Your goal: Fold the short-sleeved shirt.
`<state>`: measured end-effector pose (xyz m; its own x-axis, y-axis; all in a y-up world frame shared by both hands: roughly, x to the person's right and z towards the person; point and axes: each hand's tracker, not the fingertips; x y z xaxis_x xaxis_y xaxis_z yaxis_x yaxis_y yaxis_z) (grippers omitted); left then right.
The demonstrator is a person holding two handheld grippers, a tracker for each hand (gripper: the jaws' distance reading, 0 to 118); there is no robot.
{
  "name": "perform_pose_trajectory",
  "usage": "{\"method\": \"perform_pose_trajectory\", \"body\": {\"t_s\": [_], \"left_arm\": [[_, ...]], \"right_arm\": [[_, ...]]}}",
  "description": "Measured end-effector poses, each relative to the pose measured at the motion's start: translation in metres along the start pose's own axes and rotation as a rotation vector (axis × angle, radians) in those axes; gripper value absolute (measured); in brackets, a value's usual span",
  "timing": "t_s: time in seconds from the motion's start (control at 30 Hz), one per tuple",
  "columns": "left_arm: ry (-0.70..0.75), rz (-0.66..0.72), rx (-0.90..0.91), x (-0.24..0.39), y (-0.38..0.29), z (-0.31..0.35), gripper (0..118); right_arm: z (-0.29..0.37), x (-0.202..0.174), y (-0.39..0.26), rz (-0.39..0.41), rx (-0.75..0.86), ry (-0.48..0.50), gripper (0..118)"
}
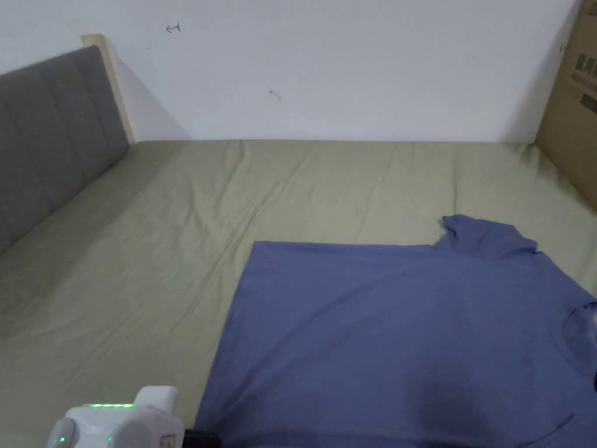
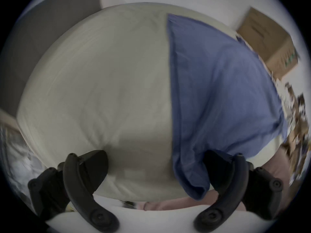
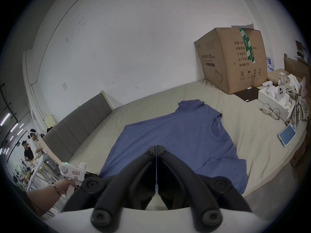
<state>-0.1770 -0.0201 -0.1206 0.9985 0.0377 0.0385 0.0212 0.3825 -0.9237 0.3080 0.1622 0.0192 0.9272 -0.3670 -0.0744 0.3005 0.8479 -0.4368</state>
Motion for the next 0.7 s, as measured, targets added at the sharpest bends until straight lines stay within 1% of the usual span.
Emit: {"method": "perform_pose_trajectory", "body": {"t_s": [0.07, 0.1, 0.13, 0.17, 0.2, 0.27, 0.3, 0.37, 0.4, 0.43, 0.47, 0.5, 0.53, 0.57, 0.6, 0.63, 0.67, 0.7], "left_arm": [[0.061, -0.063, -0.031, 0.013, -0.003, 0.000, 114], [0.060, -0.048, -0.029, 0.016, -0.002, 0.003, 107], [0.057, -0.038, -0.027, 0.018, -0.002, 0.009, 107], [0.052, -0.056, -0.017, 0.022, -0.003, 0.016, 104], [0.032, -0.118, 0.021, 0.027, -0.006, 0.024, 96], [0.007, -0.203, 0.041, 0.040, -0.013, 0.034, 65], [-0.005, -0.236, 0.028, 0.045, -0.016, 0.034, 44], [-0.020, -0.251, 0.022, 0.044, -0.015, 0.031, 25], [-0.027, -0.236, 0.029, 0.042, -0.014, 0.032, 13], [-0.035, -0.207, 0.038, 0.039, -0.013, 0.034, 4], [-0.083, -0.159, 0.064, 0.033, -0.009, 0.034, 4], [-0.129, -0.111, 0.085, 0.029, -0.010, 0.041, 3], [-0.171, -0.079, 0.125, 0.027, -0.012, 0.049, 3], [-0.179, -0.055, 0.177, 0.026, -0.013, 0.057, 3], [-0.196, -0.034, 0.207, 0.023, -0.009, 0.064, 3], [-0.209, -0.014, 0.225, 0.023, -0.009, 0.072, 3], [-0.216, 0.005, 0.248, 0.023, -0.010, 0.078, 3], [-0.232, 0.018, 0.275, 0.023, -0.011, 0.085, 3]], "right_arm": [[-0.003, -0.002, -0.002, 0.014, -0.010, -0.009, 0], [-0.006, 0.000, -0.002, 0.019, -0.017, -0.011, 0], [-0.008, 0.000, -0.003, 0.023, -0.024, -0.013, 0], [-0.009, 0.000, -0.004, 0.026, -0.027, -0.011, 0], [-0.010, 0.001, -0.005, 0.033, -0.031, -0.010, 0], [-0.012, 0.005, -0.007, 0.050, -0.040, -0.022, 0], [-0.012, 0.008, -0.008, 0.053, -0.043, -0.031, 0], [-0.014, 0.019, -0.009, 0.040, -0.052, -0.047, 0], [-0.014, 0.026, -0.009, 0.027, -0.052, -0.054, 0], [-0.014, 0.035, -0.009, 0.019, -0.055, -0.063, 0], [-0.015, 0.044, -0.008, 0.014, -0.065, -0.079, 0], [-0.017, 0.060, -0.008, 0.014, -0.089, -0.119, 0], [-0.020, 0.075, -0.007, 0.012, -0.126, -0.156, 0], [-0.024, 0.091, -0.005, 0.000, -0.190, -0.176, 0], [-0.031, 0.109, -0.003, -0.021, -0.265, -0.189, 6], [-0.041, 0.134, -0.006, -0.048, -0.346, -0.202, 31], [-0.048, 0.149, -0.009, -0.072, -0.418, -0.219, 71], [-0.058, 0.163, -0.015, -0.094, -0.486, -0.241, 115]]}}
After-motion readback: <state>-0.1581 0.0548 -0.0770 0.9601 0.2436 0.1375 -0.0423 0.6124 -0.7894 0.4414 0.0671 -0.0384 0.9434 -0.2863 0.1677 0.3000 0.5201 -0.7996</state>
